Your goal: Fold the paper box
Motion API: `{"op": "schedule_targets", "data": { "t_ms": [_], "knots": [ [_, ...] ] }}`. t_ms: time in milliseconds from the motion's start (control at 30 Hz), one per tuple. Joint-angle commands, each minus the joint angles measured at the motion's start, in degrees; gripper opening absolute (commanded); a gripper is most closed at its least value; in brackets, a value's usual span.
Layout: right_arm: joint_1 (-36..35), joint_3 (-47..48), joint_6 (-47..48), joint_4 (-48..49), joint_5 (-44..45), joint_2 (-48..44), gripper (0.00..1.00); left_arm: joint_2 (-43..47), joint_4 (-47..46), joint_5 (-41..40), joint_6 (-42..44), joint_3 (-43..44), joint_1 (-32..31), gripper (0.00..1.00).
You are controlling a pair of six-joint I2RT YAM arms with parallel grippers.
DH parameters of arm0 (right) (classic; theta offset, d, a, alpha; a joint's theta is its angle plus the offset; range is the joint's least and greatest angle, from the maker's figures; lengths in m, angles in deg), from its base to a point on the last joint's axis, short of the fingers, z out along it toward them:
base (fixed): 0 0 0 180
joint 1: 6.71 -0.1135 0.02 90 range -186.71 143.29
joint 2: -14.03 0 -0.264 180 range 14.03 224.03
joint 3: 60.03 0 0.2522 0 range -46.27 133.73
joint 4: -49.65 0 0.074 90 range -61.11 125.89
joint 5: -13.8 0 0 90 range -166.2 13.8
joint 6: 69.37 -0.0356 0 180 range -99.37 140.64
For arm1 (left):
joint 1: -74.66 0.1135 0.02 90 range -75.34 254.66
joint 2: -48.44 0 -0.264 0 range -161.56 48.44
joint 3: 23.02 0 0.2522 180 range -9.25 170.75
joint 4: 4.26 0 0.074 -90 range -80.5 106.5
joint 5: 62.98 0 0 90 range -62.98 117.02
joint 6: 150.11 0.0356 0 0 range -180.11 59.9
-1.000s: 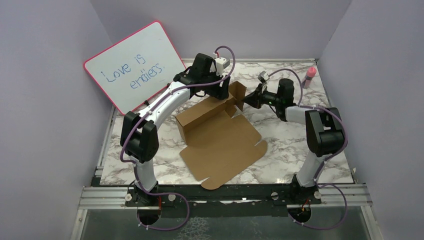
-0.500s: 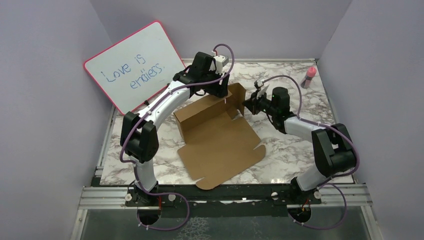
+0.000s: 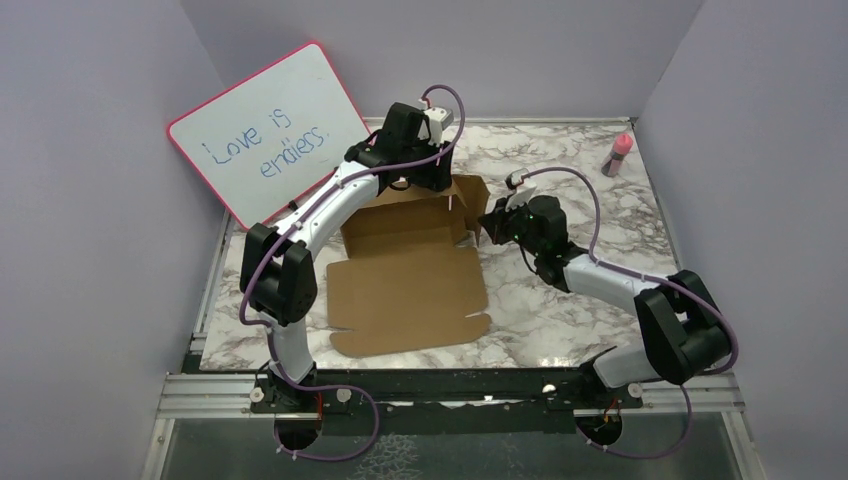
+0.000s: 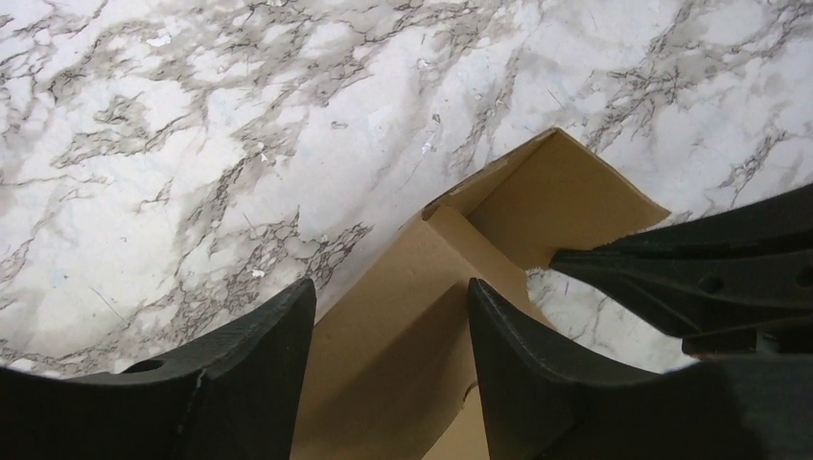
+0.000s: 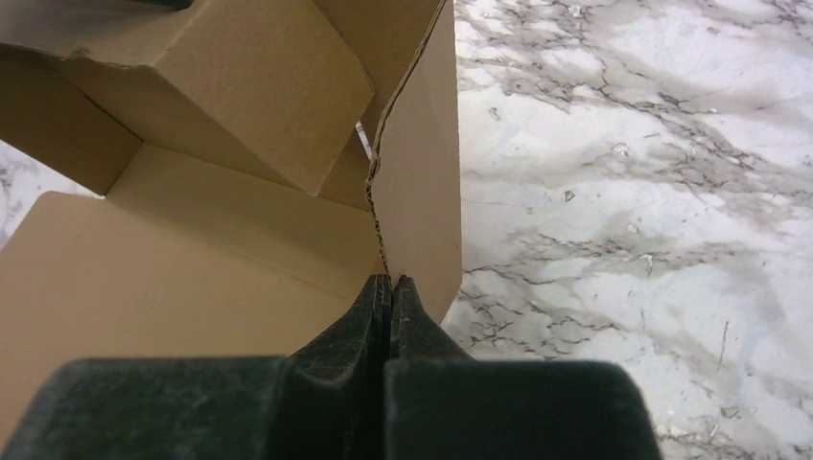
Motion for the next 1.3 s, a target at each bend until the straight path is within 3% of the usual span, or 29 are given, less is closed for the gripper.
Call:
{"op": "schedule_targets", "data": {
  "t_ms": [0, 267, 500, 667, 1000, 1267],
  "knots": [
    [-3.60, 1.15, -6.69, -3.96, 2.64, -3.38, 0.01, -1.43, 2.39, -0.45, -1.12, -3.00, -0.39, 0.57],
    [-10.75, 1.32, -11.47, -5.83, 12.29, -3.16, 0.01, 0.82, 0.97, -1.04, -3.29, -5.77, -0.47, 0.52],
    [-14.82, 4.46, -15.76, -5.03, 15.70, 0.21, 0.01, 3.12, -1.39, -0.11, -5.65, -10.02, -0.57, 0.47],
    [-15.25, 6.45, -12.65, -4.46, 19.01, 2.04, 0.01, 5.85, -1.38, -2.14, -5.33, -11.11, -0.45, 0.47],
    [-15.20, 4.06, -0.02, 1.71, 19.95, 1.33, 0.01, 17.09, 4.37, -9.87, 0.20, -5.47, 3.77, 0.76],
    [-13.09, 6.99, 10.40, 15.78, 15.41, 8.54, 0.01, 21.70, 8.12, -9.62, 6.26, -10.44, 6.26, 0.95]
  ]
}}
